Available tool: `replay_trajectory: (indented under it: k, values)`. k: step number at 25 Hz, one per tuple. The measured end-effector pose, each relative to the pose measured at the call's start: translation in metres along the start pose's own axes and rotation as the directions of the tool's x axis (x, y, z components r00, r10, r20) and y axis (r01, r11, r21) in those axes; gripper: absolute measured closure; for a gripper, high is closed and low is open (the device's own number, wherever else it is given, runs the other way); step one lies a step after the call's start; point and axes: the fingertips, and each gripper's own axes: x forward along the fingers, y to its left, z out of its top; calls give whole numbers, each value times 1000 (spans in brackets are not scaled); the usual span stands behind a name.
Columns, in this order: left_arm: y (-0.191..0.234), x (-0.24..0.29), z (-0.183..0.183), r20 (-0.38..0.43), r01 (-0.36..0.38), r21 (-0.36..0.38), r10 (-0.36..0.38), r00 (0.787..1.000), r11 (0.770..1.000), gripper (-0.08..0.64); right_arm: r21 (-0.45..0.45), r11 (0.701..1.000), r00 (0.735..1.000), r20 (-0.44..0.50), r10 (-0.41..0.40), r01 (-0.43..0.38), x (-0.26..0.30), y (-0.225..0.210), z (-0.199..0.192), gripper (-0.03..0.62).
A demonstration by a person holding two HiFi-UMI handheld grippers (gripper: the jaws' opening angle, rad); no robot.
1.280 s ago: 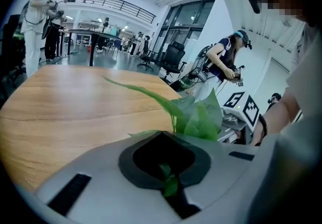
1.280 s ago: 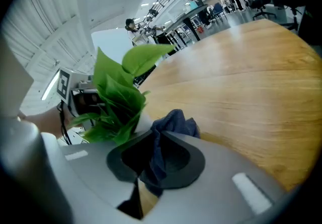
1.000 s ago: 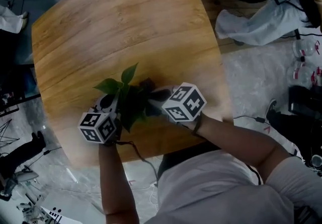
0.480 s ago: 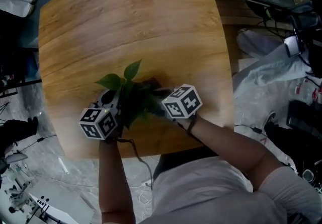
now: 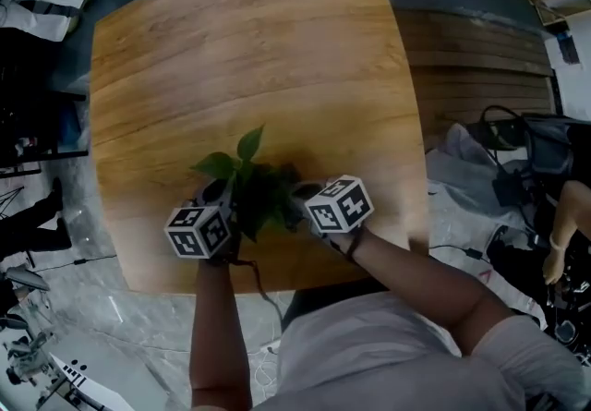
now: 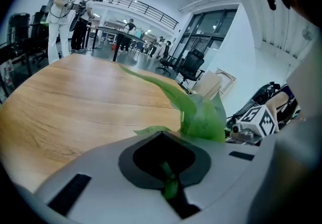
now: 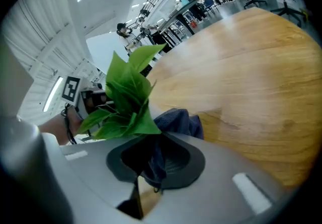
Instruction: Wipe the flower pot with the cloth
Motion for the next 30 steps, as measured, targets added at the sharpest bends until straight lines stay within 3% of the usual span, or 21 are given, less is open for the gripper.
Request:
replay_trajectory:
  k: [6, 11, 16, 25, 30]
  values:
    - [5, 0, 0, 4, -43, 8, 43, 999, 999, 554, 12, 1000, 999, -38, -26, 27, 32, -30, -3, 546]
    - [10, -1, -2, 28, -89, 6, 89, 996, 996, 554, -11, 1000, 999, -33, 9, -9, 7, -5, 1, 546]
    - [8, -12, -9, 21, -123, -41, 124, 992, 992, 554, -35, 998, 999, -29, 41, -42, -25, 30, -1, 546]
    - [13, -26, -17, 58, -172, -92, 178, 982, 981, 554, -60, 997, 996, -69, -49, 44, 27, -10, -20, 546]
    - [17, -32, -27, 95, -207, -103, 217, 972, 973, 554, -73, 997, 998, -60, -24, 19, 16, 2, -20, 546]
